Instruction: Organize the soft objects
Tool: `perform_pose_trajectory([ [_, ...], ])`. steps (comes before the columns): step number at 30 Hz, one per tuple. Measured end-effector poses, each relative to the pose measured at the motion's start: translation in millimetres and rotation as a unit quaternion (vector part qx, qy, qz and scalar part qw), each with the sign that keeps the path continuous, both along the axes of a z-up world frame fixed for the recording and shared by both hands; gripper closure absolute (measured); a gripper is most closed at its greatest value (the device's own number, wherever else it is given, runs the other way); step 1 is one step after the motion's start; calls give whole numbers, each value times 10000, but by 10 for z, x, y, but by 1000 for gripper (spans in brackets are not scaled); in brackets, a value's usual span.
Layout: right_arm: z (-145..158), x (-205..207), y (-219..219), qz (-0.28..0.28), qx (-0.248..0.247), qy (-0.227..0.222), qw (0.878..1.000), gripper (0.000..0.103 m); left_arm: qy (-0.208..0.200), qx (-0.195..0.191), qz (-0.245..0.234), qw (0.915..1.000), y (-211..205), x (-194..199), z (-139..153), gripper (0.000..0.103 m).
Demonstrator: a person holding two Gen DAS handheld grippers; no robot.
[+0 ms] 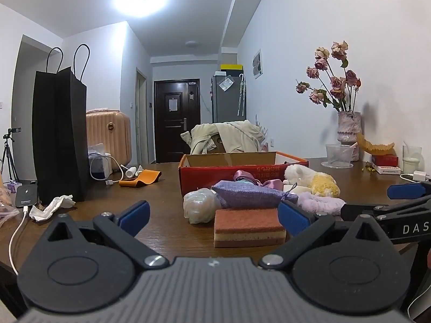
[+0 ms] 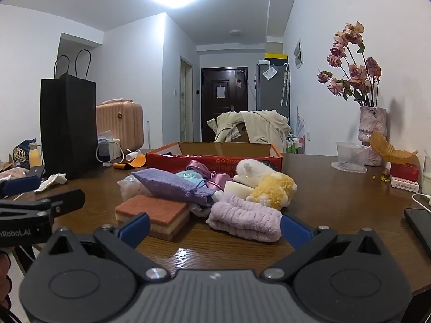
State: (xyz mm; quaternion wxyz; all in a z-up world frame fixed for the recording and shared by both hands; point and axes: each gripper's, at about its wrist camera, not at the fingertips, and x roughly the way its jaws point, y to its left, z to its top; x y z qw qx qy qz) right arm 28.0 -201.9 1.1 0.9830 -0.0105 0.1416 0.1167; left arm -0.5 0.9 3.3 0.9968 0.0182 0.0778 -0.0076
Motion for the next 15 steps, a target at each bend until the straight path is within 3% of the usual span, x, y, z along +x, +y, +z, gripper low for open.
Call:
perform_pose_trajectory([
  [15, -3, 31, 10, 11, 21, -14, 10000, 0, -5, 36, -38, 10000, 15, 17, -13, 0],
])
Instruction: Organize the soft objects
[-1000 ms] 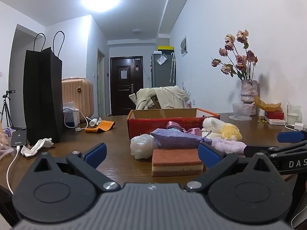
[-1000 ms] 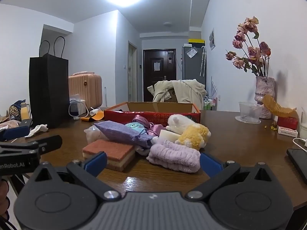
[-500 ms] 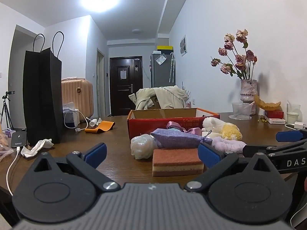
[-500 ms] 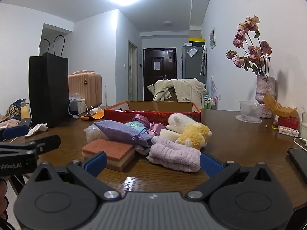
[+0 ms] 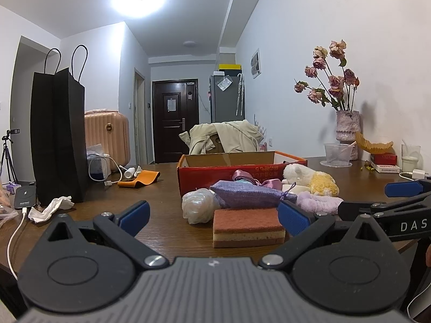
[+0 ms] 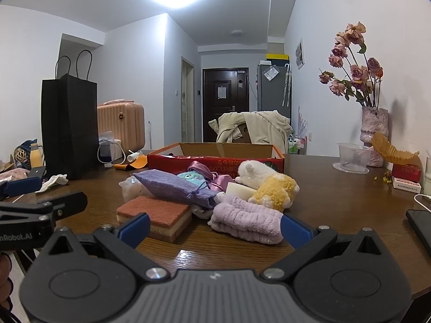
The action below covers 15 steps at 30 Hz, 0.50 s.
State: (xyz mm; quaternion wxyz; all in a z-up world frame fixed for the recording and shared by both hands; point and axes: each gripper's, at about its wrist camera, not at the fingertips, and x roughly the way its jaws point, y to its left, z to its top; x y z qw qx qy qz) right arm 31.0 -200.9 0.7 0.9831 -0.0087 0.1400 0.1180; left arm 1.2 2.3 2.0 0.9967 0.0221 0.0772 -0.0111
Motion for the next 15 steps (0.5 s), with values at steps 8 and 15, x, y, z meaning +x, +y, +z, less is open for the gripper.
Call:
perform_pose_trajectory([
  [8, 5, 4, -4, -16, 11, 1, 10000, 0, -1, 15, -20, 10000, 1, -1, 5, 0],
  [15, 0, 11, -2, -9, 15, 28, 10000, 0, -2, 23, -33, 10000, -5, -3, 10, 0],
])
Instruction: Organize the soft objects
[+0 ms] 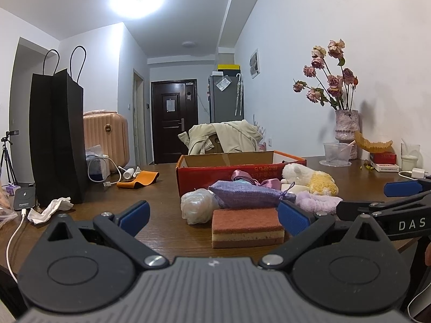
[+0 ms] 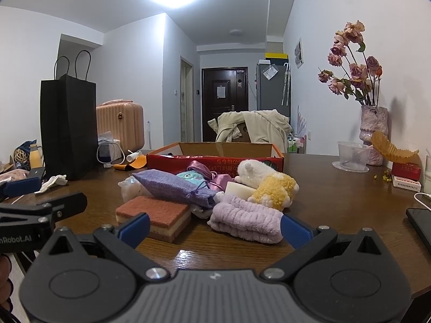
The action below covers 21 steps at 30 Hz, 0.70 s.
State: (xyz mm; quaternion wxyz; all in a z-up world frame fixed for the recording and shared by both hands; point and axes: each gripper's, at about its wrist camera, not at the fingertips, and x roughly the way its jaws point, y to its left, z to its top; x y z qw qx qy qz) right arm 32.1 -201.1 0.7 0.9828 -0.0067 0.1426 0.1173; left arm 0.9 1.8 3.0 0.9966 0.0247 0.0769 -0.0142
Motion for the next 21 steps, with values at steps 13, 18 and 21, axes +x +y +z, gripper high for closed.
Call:
perform_pose_trajectory([
  [13, -1, 16, -5, -7, 23, -20, 10000, 0, -44, 30, 15, 10000, -11, 1, 21, 0],
  [18, -7, 4, -5, -6, 13, -12, 10000, 0, -39, 32, 16, 10000, -15, 2, 27, 0],
  [21, -8, 6, -6, -2, 18, -8, 10000, 0, -42, 36, 14, 10000, -15, 1, 23, 0],
])
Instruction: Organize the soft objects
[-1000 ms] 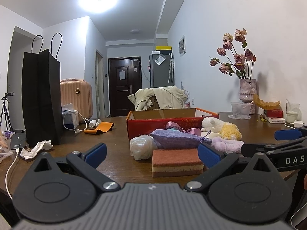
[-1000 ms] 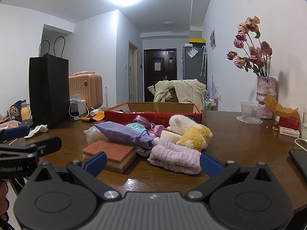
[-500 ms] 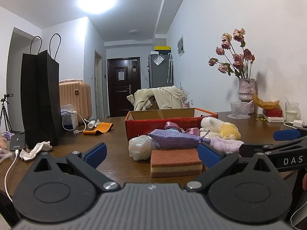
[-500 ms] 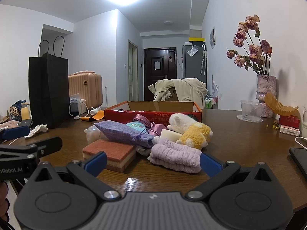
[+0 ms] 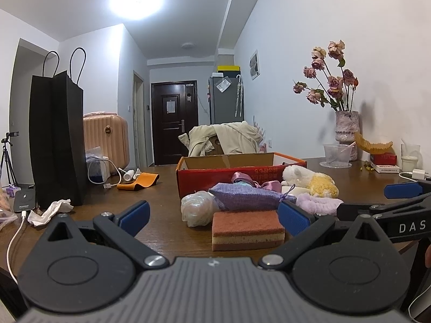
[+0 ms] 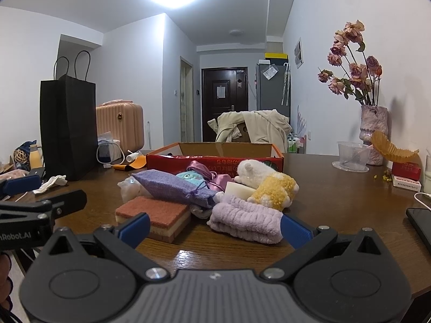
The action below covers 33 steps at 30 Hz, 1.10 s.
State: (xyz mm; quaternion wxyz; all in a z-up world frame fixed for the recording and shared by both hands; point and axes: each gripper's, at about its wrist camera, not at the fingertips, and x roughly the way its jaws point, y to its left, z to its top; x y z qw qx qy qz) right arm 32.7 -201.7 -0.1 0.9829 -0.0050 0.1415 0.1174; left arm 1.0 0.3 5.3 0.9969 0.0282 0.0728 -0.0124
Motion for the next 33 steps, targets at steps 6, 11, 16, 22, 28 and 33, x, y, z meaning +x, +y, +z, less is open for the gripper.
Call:
perform_pose_trajectory([
  [6, 5, 8, 3, 25, 4, 13, 10000, 0, 12, 2, 1, 10000, 3, -7, 20, 0],
  [11, 4, 24, 18, 49, 11, 16, 10000, 0, 17, 5, 13, 10000, 4, -2, 19, 0],
  [16, -4, 25, 50, 96, -1, -10, 10000, 0, 54, 12, 17, 10000, 9, 8, -4, 0],
  [22, -18, 93, 115, 152, -97, -142, 9997, 0, 86, -112, 82, 9999, 111, 161, 6, 0],
  [28, -75, 479, 160, 435, 16, 339, 9985, 0, 447, -163, -162, 9987, 168, 488, -51, 4],
  [33, -70, 832, 152, 708, 558, 839, 9924, 21, 1004, -687, -578, 9909, 323, 866, -57, 27],
])
